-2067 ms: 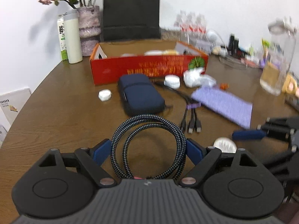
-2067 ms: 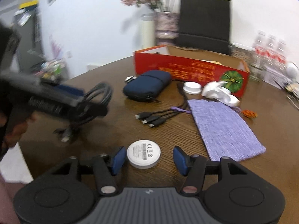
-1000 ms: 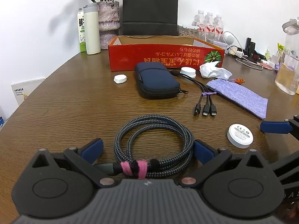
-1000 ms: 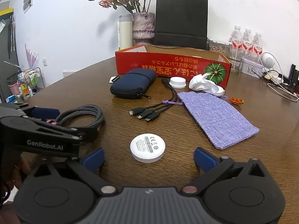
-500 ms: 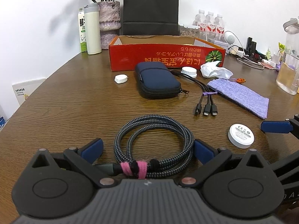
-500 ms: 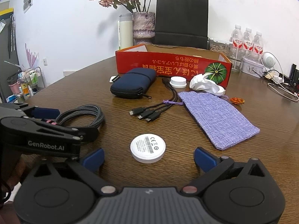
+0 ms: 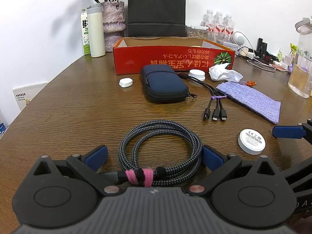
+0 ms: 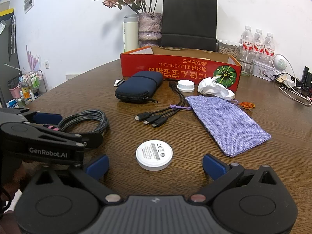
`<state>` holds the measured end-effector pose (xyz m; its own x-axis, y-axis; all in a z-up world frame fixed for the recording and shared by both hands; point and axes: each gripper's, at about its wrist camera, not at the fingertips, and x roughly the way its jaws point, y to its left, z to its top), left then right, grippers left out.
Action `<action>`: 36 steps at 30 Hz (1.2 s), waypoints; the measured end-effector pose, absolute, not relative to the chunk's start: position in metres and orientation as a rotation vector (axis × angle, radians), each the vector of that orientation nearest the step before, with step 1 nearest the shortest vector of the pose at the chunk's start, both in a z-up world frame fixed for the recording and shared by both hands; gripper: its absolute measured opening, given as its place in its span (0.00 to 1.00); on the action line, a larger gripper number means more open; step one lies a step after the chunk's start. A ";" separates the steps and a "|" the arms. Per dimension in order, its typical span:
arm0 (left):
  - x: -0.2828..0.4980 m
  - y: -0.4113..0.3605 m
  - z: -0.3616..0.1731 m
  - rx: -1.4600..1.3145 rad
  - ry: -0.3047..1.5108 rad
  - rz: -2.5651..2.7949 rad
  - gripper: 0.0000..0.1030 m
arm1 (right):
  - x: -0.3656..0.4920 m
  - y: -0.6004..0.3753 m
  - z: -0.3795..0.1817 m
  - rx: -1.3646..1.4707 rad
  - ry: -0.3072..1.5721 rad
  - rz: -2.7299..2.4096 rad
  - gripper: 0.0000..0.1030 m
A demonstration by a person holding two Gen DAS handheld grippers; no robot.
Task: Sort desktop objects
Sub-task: 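Close the right gripper on the white round charger puck, then carry the cable coil and the puck into the cardboard box with both grippers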
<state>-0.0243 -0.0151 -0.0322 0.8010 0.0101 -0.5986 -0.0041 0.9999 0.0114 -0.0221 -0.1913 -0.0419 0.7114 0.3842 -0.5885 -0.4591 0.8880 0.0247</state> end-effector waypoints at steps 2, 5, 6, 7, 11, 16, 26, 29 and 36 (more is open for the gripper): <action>-0.024 -0.015 -0.032 0.010 0.642 0.008 1.00 | -0.022 -0.191 -0.042 -0.127 0.624 0.469 1.00; -0.025 -0.015 -0.032 0.010 0.642 0.008 1.00 | -0.022 -0.191 -0.042 -0.125 0.624 0.469 1.00; -0.025 -0.015 -0.032 0.011 0.642 0.008 1.00 | -0.022 -0.191 -0.042 -0.125 0.624 0.470 1.00; -0.024 -0.015 -0.032 0.012 0.641 0.007 1.00 | -0.022 -0.192 -0.042 -0.124 0.624 0.470 0.99; -0.024 -0.015 -0.032 0.013 0.641 0.005 1.00 | -0.023 -0.193 -0.039 -0.125 0.612 0.479 0.81; -0.027 -0.016 -0.031 0.015 0.626 -0.019 0.88 | -0.022 -0.195 -0.036 -0.126 0.599 0.479 0.45; -0.026 -0.014 -0.029 0.001 0.619 -0.033 0.87 | -0.020 -0.198 -0.028 -0.117 0.570 0.495 0.37; -0.025 -0.014 -0.025 0.001 0.606 -0.037 0.86 | -0.017 -0.197 -0.021 -0.118 0.546 0.495 0.37; -0.016 -0.011 -0.003 -0.015 0.541 -0.050 0.86 | -0.003 -0.194 -0.002 -0.120 0.477 0.505 0.37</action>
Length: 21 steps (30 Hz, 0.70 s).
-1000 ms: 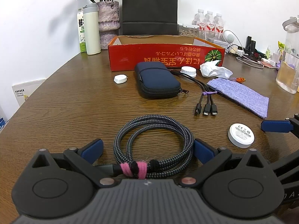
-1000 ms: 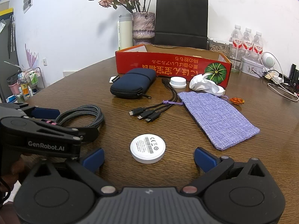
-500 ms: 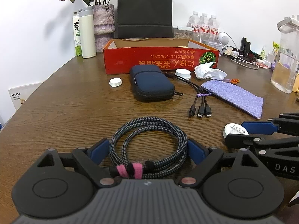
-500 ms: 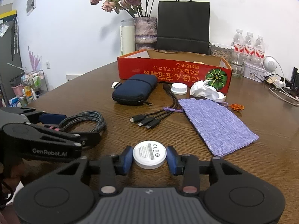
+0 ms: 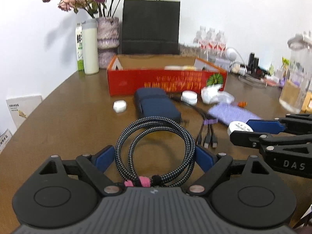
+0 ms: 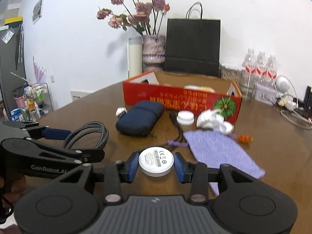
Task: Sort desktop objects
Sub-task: 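Carry the cable coil and the puck into the cardboard box with both grippers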
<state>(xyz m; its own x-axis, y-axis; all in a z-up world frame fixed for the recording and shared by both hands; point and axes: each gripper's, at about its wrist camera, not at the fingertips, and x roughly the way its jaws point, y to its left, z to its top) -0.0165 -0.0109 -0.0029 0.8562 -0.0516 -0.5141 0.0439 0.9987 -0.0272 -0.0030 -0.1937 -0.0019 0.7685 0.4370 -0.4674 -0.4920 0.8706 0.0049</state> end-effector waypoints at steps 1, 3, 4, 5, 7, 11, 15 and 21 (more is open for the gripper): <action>-0.014 -0.010 0.002 -0.016 0.526 -0.053 0.86 | 0.000 -0.193 0.002 -0.120 0.463 0.505 0.37; -0.009 -0.010 0.012 -0.021 0.489 -0.058 0.86 | 0.008 -0.193 0.011 -0.117 0.430 0.503 0.37; -0.006 -0.009 0.017 -0.026 0.472 -0.061 0.86 | 0.011 -0.192 0.015 -0.117 0.415 0.503 0.37; -0.001 -0.008 0.023 -0.031 0.456 -0.065 0.86 | 0.016 -0.191 0.020 -0.117 0.399 0.499 0.37; 0.011 -0.007 0.033 -0.041 0.426 -0.072 0.86 | 0.029 -0.190 0.030 -0.115 0.365 0.489 0.37; 0.042 -0.005 0.056 -0.053 0.362 -0.075 0.86 | 0.065 -0.188 0.051 -0.101 0.312 0.470 0.37; 0.085 -0.007 0.073 -0.069 0.319 -0.064 0.86 | 0.111 -0.187 0.068 -0.067 0.287 0.451 0.37; 0.167 -0.007 0.080 -0.136 0.348 -0.068 0.86 | 0.190 -0.183 0.076 -0.054 0.305 0.421 0.37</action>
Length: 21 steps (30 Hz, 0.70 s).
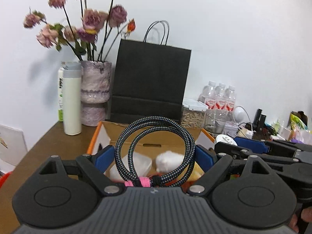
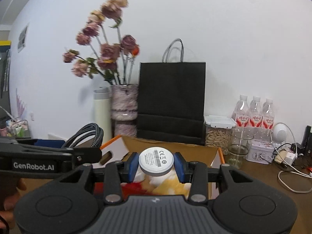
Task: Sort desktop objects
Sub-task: 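Carry the cable coil and the puck into the cardboard box with both grippers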
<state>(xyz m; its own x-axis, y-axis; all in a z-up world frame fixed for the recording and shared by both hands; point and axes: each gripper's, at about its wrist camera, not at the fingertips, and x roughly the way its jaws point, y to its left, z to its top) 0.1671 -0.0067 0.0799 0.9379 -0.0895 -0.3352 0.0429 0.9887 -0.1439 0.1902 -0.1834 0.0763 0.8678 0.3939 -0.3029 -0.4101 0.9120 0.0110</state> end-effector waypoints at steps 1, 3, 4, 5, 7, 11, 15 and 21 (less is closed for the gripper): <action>0.178 -0.005 0.078 -0.143 0.353 -0.065 0.86 | 0.203 -0.184 0.075 -0.049 0.317 0.416 0.37; 0.203 -0.003 0.075 -0.166 0.363 -0.053 0.86 | 0.229 -0.186 0.071 -0.029 0.338 0.401 0.37; 0.217 -0.001 0.072 -0.182 0.369 -0.042 0.86 | 0.240 -0.187 0.068 -0.019 0.351 0.397 0.37; 0.226 0.001 0.069 -0.191 0.377 -0.033 0.86 | 0.252 -0.189 0.065 -0.012 0.367 0.395 0.37; 0.247 0.004 0.063 -0.191 0.400 -0.021 0.86 | 0.274 -0.191 0.056 -0.009 0.405 0.390 0.37; 0.279 0.006 0.051 -0.167 0.443 -0.004 0.86 | 0.308 -0.192 0.039 -0.031 0.458 0.372 0.37; 0.299 0.004 0.035 -0.135 0.519 -0.013 0.86 | 0.327 -0.188 0.021 -0.055 0.517 0.376 0.37; 0.310 0.004 0.022 -0.126 0.590 -0.012 0.87 | 0.330 -0.182 0.009 -0.071 0.544 0.385 0.42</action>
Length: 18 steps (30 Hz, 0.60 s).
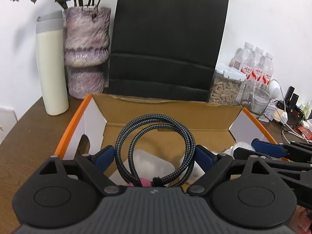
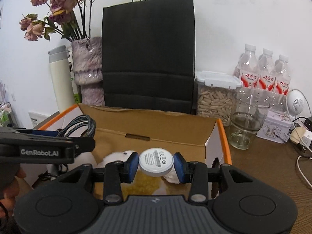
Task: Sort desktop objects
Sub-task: 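Carry the cable coil and the puck into the cardboard box with both grippers, then open the left gripper releasing the cable while the right gripper releases the puck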
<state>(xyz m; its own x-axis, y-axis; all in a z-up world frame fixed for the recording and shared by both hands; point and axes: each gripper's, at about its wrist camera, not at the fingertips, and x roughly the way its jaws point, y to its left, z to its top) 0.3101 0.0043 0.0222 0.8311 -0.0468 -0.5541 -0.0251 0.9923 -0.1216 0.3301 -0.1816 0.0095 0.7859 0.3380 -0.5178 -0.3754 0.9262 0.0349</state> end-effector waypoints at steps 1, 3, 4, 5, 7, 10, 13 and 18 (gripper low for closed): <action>0.310 0.004 0.022 -0.125 0.591 -0.007 0.91 | 0.330 -0.181 0.008 -0.070 0.547 0.386 0.56; 0.308 0.004 0.022 -0.124 0.581 0.015 1.00 | 0.327 -0.182 0.010 -0.069 0.533 0.380 0.75; 0.307 0.005 0.023 -0.125 0.570 0.021 1.00 | 0.325 -0.182 0.010 -0.072 0.524 0.378 0.82; 0.306 0.005 0.023 -0.126 0.565 0.024 1.00 | 0.324 -0.182 0.011 -0.069 0.517 0.380 0.86; 0.305 0.005 0.023 -0.128 0.565 0.033 1.00 | 0.321 -0.183 0.013 -0.057 0.510 0.391 0.93; 0.303 0.003 0.023 -0.109 0.566 0.053 1.00 | 0.317 -0.184 0.015 -0.050 0.510 0.399 0.95; 0.296 0.002 0.026 -0.090 0.552 0.065 1.00 | 0.312 -0.185 0.018 -0.046 0.506 0.404 0.96; 0.274 0.007 0.036 -0.092 0.506 0.076 1.00 | 0.293 -0.190 0.025 -0.049 0.476 0.402 0.96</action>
